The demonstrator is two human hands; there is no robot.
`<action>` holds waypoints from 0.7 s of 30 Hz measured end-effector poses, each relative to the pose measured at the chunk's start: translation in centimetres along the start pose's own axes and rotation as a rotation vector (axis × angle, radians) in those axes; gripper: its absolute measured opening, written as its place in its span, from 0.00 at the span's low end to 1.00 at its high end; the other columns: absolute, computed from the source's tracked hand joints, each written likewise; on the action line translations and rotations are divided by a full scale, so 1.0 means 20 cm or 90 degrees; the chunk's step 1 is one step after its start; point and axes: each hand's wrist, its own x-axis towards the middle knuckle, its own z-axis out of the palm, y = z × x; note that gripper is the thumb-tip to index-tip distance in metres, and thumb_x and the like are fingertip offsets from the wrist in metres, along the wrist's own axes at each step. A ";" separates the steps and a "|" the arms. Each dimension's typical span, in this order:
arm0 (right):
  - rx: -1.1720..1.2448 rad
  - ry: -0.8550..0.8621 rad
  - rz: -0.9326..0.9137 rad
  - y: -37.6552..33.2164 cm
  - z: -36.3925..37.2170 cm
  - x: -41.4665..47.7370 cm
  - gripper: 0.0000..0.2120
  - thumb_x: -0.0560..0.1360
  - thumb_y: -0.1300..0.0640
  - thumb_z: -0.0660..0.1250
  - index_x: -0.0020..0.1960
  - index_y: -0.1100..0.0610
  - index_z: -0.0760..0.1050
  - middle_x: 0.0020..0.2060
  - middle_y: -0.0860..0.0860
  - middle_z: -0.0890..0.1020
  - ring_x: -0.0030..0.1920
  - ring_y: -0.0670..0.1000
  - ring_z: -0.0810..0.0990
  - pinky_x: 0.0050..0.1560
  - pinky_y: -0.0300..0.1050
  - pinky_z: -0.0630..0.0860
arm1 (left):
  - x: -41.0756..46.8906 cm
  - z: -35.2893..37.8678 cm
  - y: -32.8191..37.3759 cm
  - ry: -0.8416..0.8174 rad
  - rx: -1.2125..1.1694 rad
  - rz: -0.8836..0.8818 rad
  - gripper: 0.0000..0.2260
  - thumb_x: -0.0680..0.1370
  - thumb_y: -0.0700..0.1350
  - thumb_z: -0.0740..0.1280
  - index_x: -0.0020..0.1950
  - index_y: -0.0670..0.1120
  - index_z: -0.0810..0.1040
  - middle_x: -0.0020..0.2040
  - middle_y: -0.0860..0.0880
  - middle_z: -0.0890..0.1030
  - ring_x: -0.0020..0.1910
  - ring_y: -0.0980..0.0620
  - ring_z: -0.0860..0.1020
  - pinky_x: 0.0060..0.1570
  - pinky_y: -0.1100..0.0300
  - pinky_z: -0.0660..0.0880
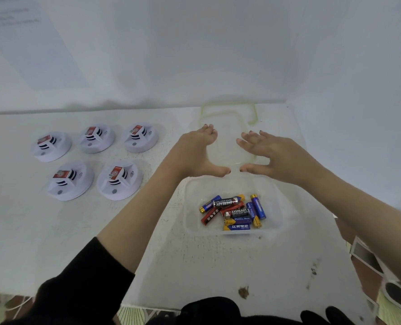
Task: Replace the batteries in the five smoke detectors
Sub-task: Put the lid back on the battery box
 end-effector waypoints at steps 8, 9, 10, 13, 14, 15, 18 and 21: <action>0.054 0.042 -0.026 0.02 -0.06 0.03 0.25 0.78 0.43 0.51 0.65 0.54 0.75 0.64 0.52 0.76 0.65 0.50 0.73 0.68 0.43 0.60 | 0.00 -0.05 -0.05 -0.069 -0.105 -0.019 0.43 0.69 0.50 0.77 0.77 0.44 0.58 0.79 0.51 0.53 0.77 0.59 0.50 0.72 0.64 0.44; 0.061 0.053 -0.019 0.03 -0.07 0.05 0.23 0.79 0.45 0.51 0.66 0.54 0.74 0.65 0.52 0.75 0.66 0.50 0.72 0.68 0.42 0.59 | 0.01 -0.07 -0.06 -0.103 -0.124 -0.018 0.42 0.70 0.47 0.76 0.78 0.46 0.57 0.79 0.53 0.52 0.77 0.59 0.48 0.73 0.61 0.42; 0.065 0.053 -0.005 0.05 -0.07 0.06 0.21 0.80 0.47 0.53 0.68 0.53 0.72 0.67 0.53 0.73 0.69 0.50 0.69 0.69 0.42 0.56 | 0.01 -0.08 -0.07 -0.138 -0.133 -0.014 0.40 0.71 0.43 0.75 0.78 0.48 0.57 0.79 0.54 0.52 0.78 0.59 0.46 0.74 0.58 0.40; 0.052 -0.038 0.031 0.10 -0.07 0.08 0.23 0.80 0.45 0.55 0.74 0.48 0.61 0.75 0.51 0.59 0.76 0.50 0.53 0.74 0.47 0.44 | 0.01 -0.11 -0.10 -0.150 -0.147 -0.006 0.37 0.70 0.28 0.63 0.76 0.52 0.62 0.79 0.54 0.54 0.78 0.56 0.45 0.74 0.55 0.36; 0.050 -0.070 0.037 0.11 -0.08 0.08 0.26 0.79 0.41 0.56 0.74 0.46 0.59 0.75 0.51 0.56 0.76 0.49 0.50 0.74 0.48 0.41 | 0.01 -0.10 -0.11 -0.112 -0.158 -0.008 0.37 0.69 0.26 0.59 0.74 0.52 0.65 0.78 0.53 0.57 0.78 0.56 0.47 0.74 0.56 0.37; 0.052 -0.088 0.039 0.11 -0.08 0.07 0.29 0.77 0.38 0.55 0.75 0.45 0.57 0.75 0.50 0.55 0.76 0.49 0.48 0.73 0.48 0.40 | 0.01 -0.09 -0.11 -0.068 -0.174 -0.012 0.35 0.70 0.25 0.57 0.72 0.51 0.69 0.77 0.52 0.60 0.78 0.56 0.49 0.74 0.57 0.38; 0.051 -0.071 0.058 0.09 -0.07 0.05 0.34 0.72 0.31 0.55 0.74 0.43 0.57 0.75 0.50 0.57 0.76 0.47 0.52 0.74 0.46 0.43 | -0.01 -0.06 -0.10 0.009 -0.216 -0.010 0.22 0.77 0.38 0.66 0.71 0.49 0.72 0.76 0.52 0.64 0.77 0.57 0.56 0.76 0.58 0.45; 0.010 0.004 0.122 0.04 -0.04 0.03 0.37 0.68 0.30 0.53 0.73 0.43 0.60 0.74 0.50 0.61 0.74 0.47 0.58 0.74 0.45 0.51 | -0.01 0.00 -0.07 -0.006 -0.140 0.009 0.35 0.72 0.56 0.72 0.75 0.48 0.64 0.77 0.54 0.61 0.76 0.58 0.56 0.73 0.62 0.47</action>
